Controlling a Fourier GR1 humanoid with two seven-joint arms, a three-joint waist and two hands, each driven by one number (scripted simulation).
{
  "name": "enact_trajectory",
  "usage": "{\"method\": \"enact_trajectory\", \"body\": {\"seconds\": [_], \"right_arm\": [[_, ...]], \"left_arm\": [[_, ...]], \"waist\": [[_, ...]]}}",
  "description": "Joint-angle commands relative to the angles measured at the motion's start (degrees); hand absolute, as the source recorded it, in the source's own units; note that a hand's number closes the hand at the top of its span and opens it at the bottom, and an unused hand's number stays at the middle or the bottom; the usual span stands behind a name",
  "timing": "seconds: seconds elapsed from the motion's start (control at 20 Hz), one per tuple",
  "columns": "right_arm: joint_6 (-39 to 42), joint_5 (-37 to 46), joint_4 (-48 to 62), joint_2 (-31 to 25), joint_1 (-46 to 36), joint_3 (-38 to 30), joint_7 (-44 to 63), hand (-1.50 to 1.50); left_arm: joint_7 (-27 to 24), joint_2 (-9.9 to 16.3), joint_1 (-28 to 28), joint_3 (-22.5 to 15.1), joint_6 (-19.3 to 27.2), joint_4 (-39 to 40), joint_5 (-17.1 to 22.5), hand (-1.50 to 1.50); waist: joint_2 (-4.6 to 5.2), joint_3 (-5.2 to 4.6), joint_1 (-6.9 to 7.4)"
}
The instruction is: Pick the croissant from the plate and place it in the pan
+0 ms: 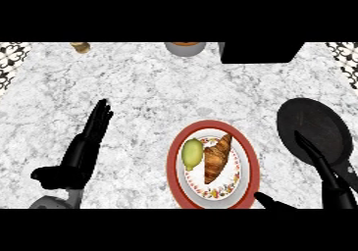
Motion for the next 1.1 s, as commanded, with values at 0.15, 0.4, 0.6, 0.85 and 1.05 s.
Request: {"method": "enact_trajectory", "body": {"seconds": [0.15,0.4,0.6,0.85,1.05], "right_arm": [[8.1,9.7,-5.5,-7.3,-3.4,0.7,19.0,-1.50],[17.3,15.8,-3.1,-5.3,-13.3,7.0,35.0,-1.50],[26.2,18.9,1.1,-4.2,-19.9,12.1,43.9,-1.50],[31.8,21.0,15.1,1.3,-27.3,15.8,45.1,-1.50],[37.0,22.4,15.3,6.8,-29.7,16.3,52.4,-1.50]], "left_arm": [[-0.3,-1.1,-1.2,0.7,-1.9,2.4,-0.8,0.00],[-0.3,-2.5,-0.7,-0.7,-0.6,0.7,-2.7,0.00],[0.4,-4.0,-2.2,-1.7,-0.4,2.0,-3.6,0.00],[1.5,-2.8,-2.1,-0.1,-2.3,2.0,-2.8,0.00],[6.6,-5.7,-1.6,-2.2,2.4,-4.1,-6.5,0.00]], "waist": [[0.27,-0.06,1.14],[0.34,-0.09,2.37],[0.43,-0.09,2.63],[0.50,0.04,2.58],[0.16,0.08,1.67]]}}
